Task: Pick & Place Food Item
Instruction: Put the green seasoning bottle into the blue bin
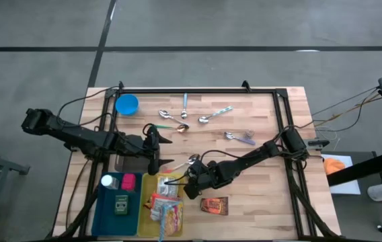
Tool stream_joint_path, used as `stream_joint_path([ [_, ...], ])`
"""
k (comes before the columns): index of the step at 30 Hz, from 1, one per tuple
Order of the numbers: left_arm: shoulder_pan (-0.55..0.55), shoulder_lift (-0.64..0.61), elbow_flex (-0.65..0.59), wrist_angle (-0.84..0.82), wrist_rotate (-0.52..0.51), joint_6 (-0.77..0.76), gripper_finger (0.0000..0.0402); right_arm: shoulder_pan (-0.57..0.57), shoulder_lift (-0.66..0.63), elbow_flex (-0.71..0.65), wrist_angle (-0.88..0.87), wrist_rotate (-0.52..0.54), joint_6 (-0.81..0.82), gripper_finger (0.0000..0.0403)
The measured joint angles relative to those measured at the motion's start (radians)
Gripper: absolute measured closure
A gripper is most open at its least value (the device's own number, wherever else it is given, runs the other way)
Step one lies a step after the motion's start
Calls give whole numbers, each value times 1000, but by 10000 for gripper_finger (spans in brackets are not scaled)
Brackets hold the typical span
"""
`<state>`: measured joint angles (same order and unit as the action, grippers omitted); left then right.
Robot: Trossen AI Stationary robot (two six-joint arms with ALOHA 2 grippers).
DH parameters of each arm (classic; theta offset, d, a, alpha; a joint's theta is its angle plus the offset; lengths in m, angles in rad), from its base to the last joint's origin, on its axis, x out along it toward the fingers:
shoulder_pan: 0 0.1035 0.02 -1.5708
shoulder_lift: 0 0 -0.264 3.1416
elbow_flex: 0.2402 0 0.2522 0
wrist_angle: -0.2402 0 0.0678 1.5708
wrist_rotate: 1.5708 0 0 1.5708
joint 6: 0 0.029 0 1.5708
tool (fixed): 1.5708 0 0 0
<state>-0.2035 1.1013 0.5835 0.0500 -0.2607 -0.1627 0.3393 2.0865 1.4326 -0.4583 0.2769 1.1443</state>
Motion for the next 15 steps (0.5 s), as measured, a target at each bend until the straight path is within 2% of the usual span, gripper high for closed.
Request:
stream_joint_path([
  [10,0,0,0,-1,0,0,26,0,0,0,2,9,-4,194],
  [15,0,0,0,-1,0,0,26,1,0,0,4,11,-6,153],
])
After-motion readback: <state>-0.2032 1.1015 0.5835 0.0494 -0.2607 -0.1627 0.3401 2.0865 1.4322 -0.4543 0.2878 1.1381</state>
